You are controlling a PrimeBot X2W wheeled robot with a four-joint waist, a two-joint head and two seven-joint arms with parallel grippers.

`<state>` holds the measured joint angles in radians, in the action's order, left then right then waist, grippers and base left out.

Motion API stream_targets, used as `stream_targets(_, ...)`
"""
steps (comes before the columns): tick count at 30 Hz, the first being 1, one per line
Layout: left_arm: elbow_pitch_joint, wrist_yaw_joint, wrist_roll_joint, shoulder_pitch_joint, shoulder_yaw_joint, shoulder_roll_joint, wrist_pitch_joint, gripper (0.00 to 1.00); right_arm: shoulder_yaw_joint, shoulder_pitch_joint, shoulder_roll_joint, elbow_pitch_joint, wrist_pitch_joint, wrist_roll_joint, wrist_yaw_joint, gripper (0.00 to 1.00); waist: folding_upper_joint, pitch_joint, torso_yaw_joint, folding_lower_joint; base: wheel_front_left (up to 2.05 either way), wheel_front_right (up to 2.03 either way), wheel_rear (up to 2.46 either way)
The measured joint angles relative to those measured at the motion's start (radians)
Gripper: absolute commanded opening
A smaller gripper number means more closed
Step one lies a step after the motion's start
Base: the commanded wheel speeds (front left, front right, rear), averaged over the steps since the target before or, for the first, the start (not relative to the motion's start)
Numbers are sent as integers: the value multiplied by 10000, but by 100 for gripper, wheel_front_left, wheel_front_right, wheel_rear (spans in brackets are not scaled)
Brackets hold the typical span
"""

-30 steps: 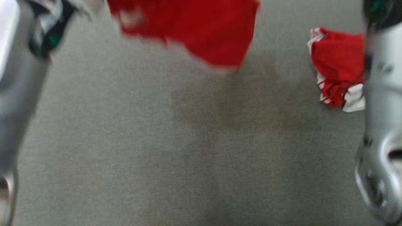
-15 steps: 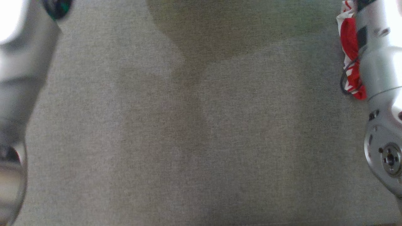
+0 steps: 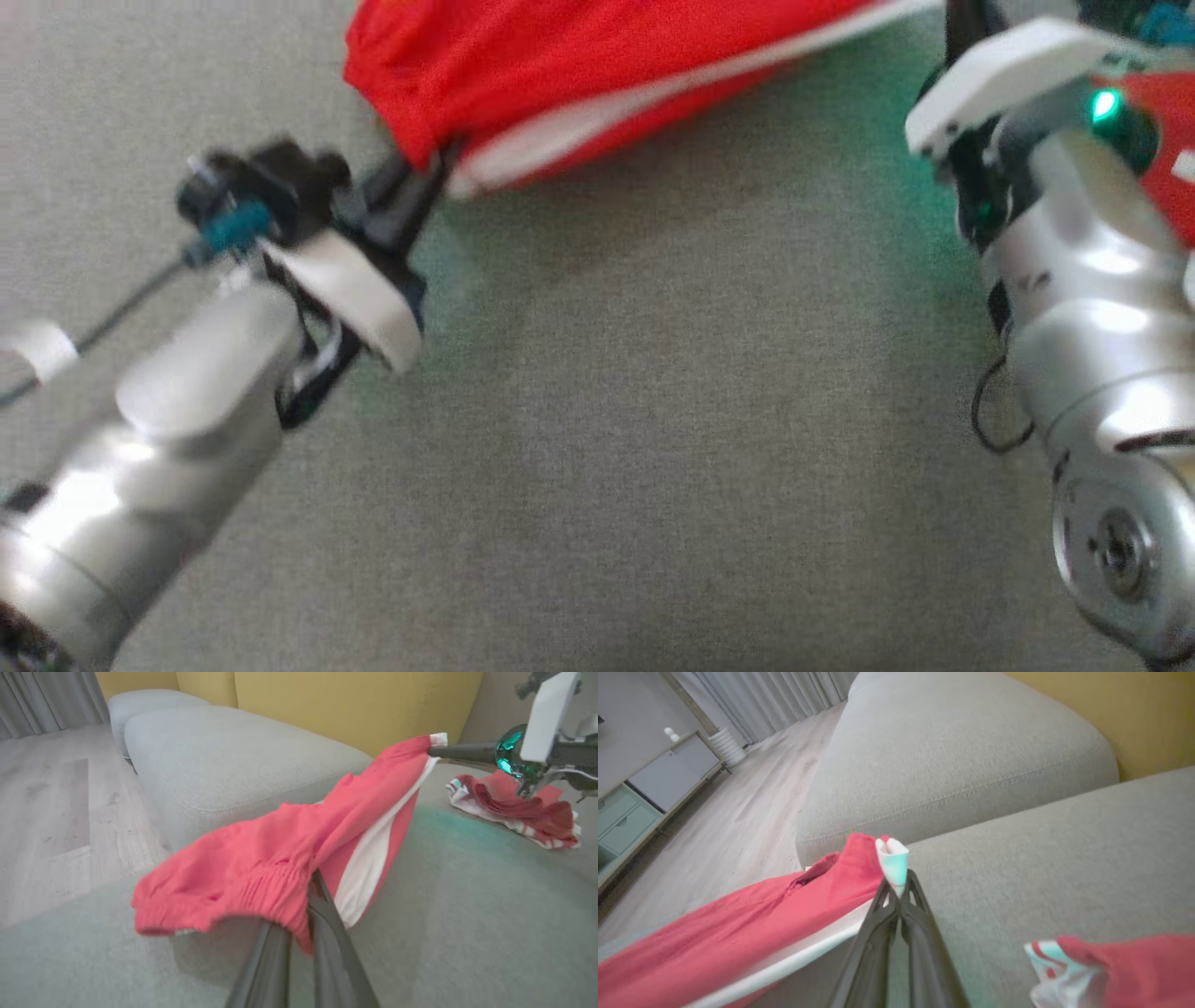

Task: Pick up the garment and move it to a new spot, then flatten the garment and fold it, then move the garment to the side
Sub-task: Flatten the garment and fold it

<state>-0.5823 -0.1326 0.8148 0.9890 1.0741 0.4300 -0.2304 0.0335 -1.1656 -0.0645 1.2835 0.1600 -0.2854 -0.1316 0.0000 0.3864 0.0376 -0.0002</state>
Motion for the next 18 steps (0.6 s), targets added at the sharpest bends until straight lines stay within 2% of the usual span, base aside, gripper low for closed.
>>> stream_targets(5,408,0,104,-1111,817,176,-98,0,65,1121,-69,142,-504,-230,0,0,0,-683,86,0,0,0,0)
stream_targets(9,529,25,109,-1745,892,180,-148,0,10,1728,-67,65,-662,-571,0,0,0,-1153,102,-1,0,0,0)
stream_targets(18,1292,654,-50,-3281,759,148,-188,0,-341,3516,-92,-1434,-861,-1572,0,0,0,-2198,-82,0,0,0,0)
